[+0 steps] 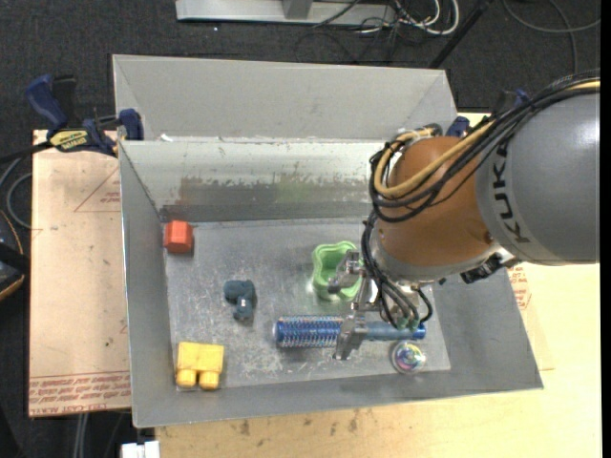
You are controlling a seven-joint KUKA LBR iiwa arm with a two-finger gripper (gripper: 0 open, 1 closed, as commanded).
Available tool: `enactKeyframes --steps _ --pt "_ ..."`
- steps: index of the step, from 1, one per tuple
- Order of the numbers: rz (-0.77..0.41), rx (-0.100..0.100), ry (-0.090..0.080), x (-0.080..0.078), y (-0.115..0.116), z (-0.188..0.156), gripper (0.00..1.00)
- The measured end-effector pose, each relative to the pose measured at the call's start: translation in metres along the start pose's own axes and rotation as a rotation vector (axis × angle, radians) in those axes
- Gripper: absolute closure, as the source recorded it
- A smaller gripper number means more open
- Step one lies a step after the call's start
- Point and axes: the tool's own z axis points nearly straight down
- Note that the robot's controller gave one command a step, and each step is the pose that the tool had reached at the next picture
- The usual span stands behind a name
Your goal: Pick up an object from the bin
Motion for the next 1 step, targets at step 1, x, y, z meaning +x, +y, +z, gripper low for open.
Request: enactKeyframes --steps 1 --pt "0.070 -0.003 -0.007 -0.0050 -0.0217 0.0835 0.00"
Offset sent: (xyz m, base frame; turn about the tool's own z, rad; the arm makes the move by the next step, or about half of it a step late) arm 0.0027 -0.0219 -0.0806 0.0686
